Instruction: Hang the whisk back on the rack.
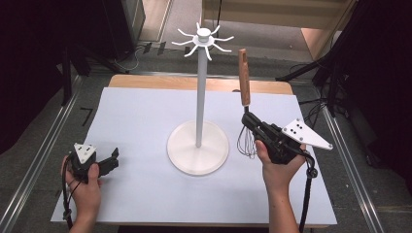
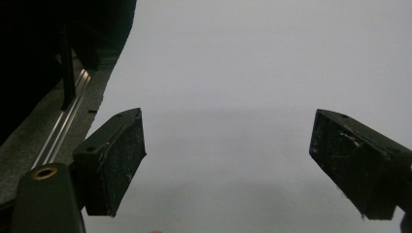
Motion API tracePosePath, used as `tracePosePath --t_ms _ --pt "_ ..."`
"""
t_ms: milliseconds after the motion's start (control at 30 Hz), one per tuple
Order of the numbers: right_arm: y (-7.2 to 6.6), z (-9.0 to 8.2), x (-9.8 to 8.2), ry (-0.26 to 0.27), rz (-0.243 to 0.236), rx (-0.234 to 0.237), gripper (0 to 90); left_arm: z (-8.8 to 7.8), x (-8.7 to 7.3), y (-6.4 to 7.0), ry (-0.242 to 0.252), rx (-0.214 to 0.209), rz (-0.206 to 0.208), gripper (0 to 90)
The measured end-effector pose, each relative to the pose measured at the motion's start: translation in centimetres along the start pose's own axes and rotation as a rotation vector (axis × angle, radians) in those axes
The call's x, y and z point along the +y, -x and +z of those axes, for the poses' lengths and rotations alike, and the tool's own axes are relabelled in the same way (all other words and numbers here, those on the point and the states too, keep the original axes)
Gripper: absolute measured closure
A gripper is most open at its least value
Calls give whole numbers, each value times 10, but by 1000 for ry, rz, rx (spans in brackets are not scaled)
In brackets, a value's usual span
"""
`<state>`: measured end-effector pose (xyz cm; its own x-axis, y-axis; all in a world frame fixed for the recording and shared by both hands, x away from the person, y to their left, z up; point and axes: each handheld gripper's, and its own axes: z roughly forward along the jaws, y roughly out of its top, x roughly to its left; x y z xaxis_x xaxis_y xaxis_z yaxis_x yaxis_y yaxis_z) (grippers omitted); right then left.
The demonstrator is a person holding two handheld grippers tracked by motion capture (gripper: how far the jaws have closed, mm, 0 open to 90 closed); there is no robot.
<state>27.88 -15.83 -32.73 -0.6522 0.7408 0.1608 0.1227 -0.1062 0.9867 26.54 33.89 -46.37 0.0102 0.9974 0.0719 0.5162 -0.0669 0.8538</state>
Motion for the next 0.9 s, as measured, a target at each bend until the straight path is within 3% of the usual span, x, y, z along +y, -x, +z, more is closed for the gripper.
tracePosePath --t_ms 900 --pt "-15 0 11 70 -19 31 851 0 0 0 -2 -1 -1 138"
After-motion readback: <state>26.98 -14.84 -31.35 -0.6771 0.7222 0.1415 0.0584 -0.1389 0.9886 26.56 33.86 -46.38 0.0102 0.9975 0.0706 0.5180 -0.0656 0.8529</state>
